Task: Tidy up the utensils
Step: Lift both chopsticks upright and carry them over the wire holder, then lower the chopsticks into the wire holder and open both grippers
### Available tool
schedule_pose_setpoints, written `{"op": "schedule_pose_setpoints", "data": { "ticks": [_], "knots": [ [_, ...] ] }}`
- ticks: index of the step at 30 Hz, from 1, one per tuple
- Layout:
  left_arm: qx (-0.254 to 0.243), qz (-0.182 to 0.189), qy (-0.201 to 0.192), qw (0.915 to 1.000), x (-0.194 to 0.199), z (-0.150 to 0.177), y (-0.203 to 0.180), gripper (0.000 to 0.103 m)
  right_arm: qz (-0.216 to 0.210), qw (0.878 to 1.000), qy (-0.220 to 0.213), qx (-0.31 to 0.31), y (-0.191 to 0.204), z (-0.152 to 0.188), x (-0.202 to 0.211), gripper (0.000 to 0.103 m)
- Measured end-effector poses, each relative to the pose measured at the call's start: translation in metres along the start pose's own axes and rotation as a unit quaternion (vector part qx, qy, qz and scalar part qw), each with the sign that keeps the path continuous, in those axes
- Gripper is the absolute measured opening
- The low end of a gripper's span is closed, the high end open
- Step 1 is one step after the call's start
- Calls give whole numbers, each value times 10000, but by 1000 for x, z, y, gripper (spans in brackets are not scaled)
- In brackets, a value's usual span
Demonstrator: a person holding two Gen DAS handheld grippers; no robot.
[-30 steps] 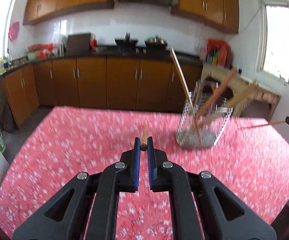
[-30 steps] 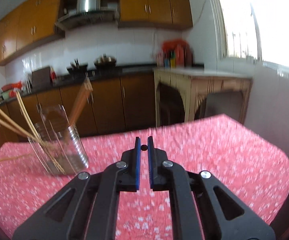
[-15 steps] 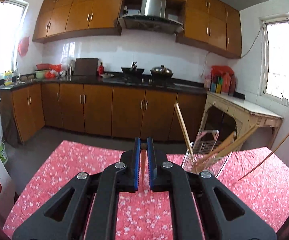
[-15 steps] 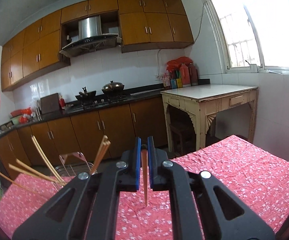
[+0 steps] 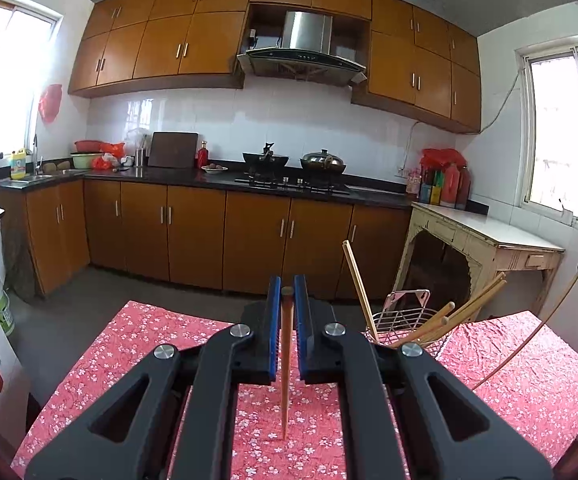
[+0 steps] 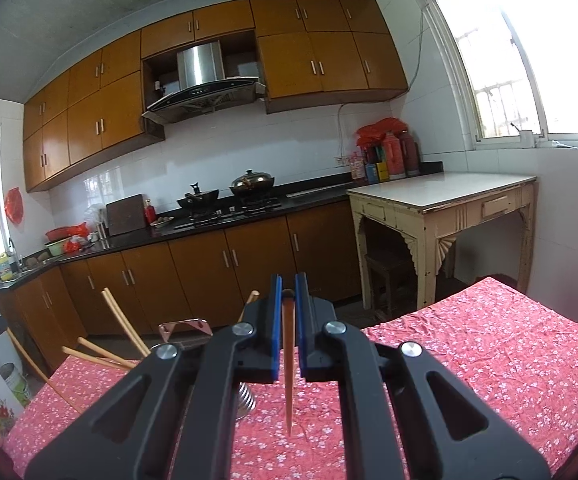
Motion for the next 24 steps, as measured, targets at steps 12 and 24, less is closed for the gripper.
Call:
{"op": "schedule_pose_setpoints", "data": {
  "ticks": [12, 24],
  "knots": [
    [63, 40, -247, 9997, -5, -44, -7, 7, -476, 9984, -316, -42, 27, -42, 14, 7],
    [305, 161, -743, 9966, -29, -117, -39, 7, -799, 9954, -518, -23, 65, -85, -21, 7]
  ]
}}
Point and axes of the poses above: each gripper's, at about its wrist camera, not at the fingertips, and x roughly against the way its jaws point, y to its left, z to its underside, the point moved 4 cm from there along -x, roughly the way its jaws point, and after that the axes turned 13 degrees about -y, right-handed, at the moved point
